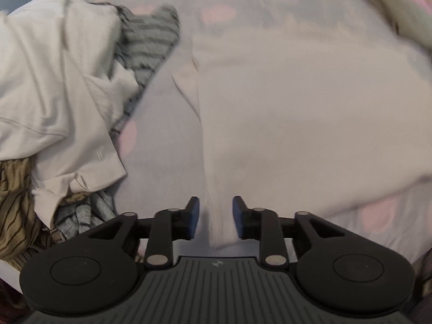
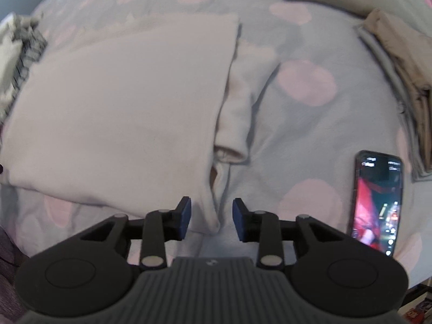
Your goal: Fold clothes
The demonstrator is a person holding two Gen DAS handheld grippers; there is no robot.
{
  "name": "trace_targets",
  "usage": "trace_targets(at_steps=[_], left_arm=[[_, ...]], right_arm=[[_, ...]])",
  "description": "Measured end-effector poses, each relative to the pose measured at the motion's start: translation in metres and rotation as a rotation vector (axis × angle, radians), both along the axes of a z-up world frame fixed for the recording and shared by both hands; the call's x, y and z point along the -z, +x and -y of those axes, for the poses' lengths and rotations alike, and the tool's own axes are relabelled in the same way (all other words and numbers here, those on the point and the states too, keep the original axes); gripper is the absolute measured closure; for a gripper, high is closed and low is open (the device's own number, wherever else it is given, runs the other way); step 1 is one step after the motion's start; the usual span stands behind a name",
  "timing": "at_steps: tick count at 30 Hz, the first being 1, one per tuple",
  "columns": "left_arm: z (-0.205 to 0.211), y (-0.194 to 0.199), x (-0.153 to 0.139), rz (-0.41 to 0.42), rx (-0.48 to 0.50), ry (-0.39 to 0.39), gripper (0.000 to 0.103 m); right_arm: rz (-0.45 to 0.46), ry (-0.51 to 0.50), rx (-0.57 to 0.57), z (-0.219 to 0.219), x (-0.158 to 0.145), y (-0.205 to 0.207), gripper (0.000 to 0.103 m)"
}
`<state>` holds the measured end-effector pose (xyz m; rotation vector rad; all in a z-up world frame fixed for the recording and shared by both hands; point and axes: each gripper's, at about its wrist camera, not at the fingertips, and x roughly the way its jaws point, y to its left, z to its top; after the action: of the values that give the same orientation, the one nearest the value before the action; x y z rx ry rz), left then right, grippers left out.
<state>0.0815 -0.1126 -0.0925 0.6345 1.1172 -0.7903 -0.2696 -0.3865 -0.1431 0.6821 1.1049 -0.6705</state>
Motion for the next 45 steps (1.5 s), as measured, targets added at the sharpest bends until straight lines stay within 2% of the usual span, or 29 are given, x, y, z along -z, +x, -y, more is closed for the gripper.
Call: trace_targets(at_steps=[3,8,12,18,21,24,27,29,31,36,45], left_arm=[[0.003,0.006,-0.016,0.01,-0.036,-0.065,0.077],[0.018,0.016,-0.029,0.048,-0.065,-0.114,0.077],[0.033,0.034,-0.022,0.015,-0.1,-0.124,0.077],[0.044,0.06,0.004,-0.018,-0.158,-0.143,0.077],[0.053,0.065,0.015,0.002,-0.16,-0.113,0.077],[0.065,0.065,0.015,0.031,-0.139,-0.12,0.077],[0.076,0.063,0.015,0.039,-0.124,-0.122,0.077],[0.08,0.062,0.016,0.033,-0.118,-0.121,0.077],[0.082,0.061,0.017,0.039,-0.12,-0.114,0.077],[0.076,0.062,0.014,0.042,-0.137,-0.112,0.077],[0.064,0.057,0.004,0.037,-0.086,-0.147,0.078]], right_arm=[[0.05,-0.026,0.053,0.007,-0.017,-0.008,0.064],[0.072,-0.03,0.123,0.04,-0.033,0.005,0.058],[0.095,0.022,0.177,0.077,-0.017,0.016,0.058],[0.107,0.067,0.2,0.101,0.014,0.031,0.056],[0.105,0.099,0.211,0.11,0.027,0.029,0.053],[0.126,0.141,0.235,0.12,0.041,0.029,0.049],[0.129,0.148,0.237,0.122,0.045,0.034,0.057],[0.152,0.156,0.228,0.12,0.044,0.037,0.081],[0.159,0.159,0.234,0.119,0.044,0.04,0.083],[0.164,0.116,0.234,0.106,0.024,0.047,0.086],[0.331,0.1,0.136,0.061,-0.054,0.088,0.086]])
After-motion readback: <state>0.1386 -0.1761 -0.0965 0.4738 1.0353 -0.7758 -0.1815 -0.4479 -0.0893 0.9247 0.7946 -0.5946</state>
